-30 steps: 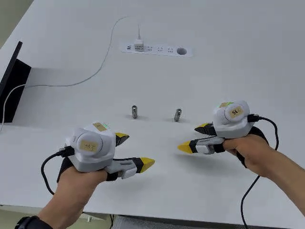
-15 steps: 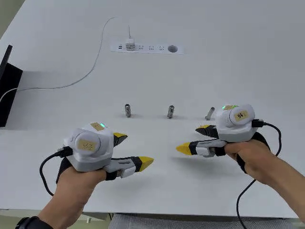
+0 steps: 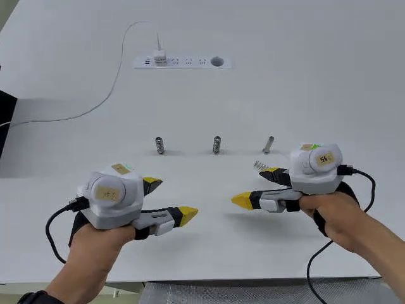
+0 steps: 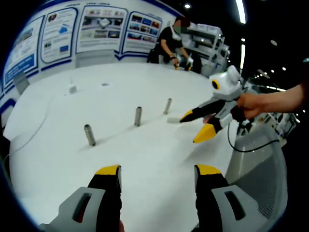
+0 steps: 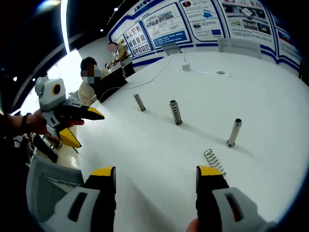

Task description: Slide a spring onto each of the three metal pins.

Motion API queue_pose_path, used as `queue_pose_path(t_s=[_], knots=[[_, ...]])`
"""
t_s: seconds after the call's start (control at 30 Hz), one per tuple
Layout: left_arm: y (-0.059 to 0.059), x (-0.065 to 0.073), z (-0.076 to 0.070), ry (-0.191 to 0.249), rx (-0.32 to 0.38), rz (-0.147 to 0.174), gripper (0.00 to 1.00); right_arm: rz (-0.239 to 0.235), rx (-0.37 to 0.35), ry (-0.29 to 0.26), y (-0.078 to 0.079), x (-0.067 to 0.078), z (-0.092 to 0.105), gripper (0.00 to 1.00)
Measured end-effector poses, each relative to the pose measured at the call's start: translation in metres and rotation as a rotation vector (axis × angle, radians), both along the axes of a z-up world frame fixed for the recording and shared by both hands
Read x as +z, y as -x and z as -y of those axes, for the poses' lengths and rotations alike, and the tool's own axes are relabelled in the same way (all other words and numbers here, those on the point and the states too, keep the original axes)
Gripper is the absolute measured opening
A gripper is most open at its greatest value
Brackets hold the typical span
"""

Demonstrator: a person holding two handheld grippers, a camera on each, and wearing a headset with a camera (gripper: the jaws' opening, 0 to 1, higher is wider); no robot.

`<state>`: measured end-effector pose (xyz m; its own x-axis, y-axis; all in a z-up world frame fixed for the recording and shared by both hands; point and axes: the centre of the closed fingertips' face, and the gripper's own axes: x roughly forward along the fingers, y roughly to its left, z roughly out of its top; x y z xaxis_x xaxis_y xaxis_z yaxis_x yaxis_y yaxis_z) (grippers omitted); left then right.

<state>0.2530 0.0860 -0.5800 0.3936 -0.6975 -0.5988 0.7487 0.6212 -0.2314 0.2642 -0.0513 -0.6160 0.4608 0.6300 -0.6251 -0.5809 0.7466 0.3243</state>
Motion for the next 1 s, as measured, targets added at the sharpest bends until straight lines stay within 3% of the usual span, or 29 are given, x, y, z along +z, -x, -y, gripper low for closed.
queue_pose_path(t_s=[0.4, 1.0], knots=[[-0.001, 0.0, 0.013, 0.003, -0.018, 0.004, 0.63, 0.042, -0.044, 0.001, 0.01, 0.013, 0.022, 0.73], [-0.009, 0.0, 0.037, -0.003, -0.063, 0.013, 0.66, 0.041, -0.098, 0.01, 0.024, 0.016, 0.052, 0.79]])
